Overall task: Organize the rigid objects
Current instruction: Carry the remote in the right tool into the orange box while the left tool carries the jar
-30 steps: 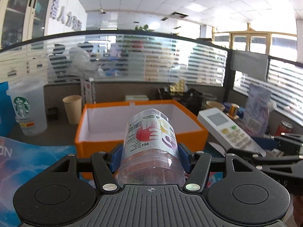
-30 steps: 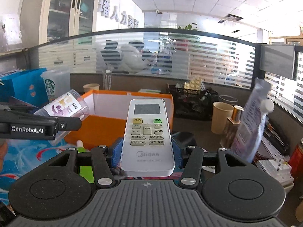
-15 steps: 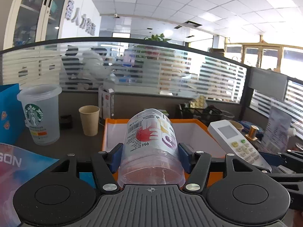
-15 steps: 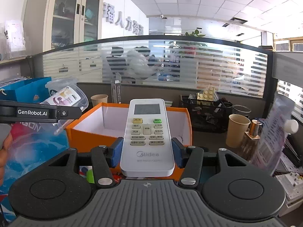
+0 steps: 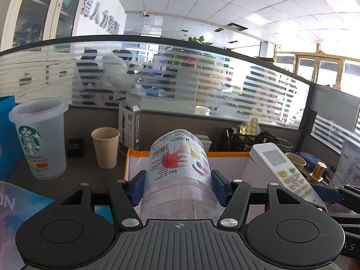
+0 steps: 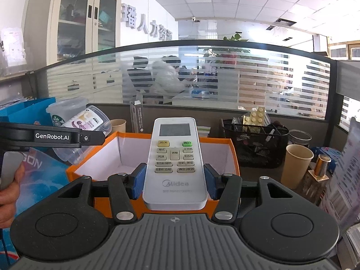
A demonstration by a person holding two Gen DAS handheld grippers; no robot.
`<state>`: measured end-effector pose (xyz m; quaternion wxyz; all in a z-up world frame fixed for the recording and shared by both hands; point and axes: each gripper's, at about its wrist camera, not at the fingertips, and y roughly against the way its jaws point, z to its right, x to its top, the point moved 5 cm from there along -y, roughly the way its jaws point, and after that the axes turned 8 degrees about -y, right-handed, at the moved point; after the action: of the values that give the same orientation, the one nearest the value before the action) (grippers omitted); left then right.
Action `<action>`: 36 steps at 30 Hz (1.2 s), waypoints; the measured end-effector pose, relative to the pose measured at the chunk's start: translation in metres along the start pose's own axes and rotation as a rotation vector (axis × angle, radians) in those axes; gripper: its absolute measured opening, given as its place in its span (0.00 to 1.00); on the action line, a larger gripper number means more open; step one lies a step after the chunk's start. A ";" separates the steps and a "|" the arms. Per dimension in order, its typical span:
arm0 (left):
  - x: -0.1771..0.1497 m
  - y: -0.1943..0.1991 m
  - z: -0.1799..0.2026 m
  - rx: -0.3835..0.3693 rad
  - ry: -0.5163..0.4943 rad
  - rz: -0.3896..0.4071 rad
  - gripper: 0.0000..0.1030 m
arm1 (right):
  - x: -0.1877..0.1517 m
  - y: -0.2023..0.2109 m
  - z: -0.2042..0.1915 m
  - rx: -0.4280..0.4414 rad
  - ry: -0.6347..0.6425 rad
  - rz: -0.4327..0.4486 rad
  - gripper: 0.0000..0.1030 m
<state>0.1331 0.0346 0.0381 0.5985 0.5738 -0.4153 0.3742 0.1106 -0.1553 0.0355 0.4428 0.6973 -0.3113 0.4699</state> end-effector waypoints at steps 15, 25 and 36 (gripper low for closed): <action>-0.010 -0.068 -0.018 0.014 0.037 -0.100 0.58 | 0.013 -0.083 0.012 -0.039 -0.001 -0.078 0.49; -0.021 -0.089 -0.027 0.014 0.039 -0.153 0.58 | 0.003 -0.116 0.015 -0.068 0.032 -0.158 0.49; -0.024 -0.098 -0.012 -0.038 -0.001 -0.185 0.58 | -0.015 -0.147 0.009 -0.078 0.166 -0.307 0.49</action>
<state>0.2160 0.0414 -0.0210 0.6410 0.5985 -0.3678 0.3094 0.2333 -0.1029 -0.0279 0.5601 0.6778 -0.1816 0.4403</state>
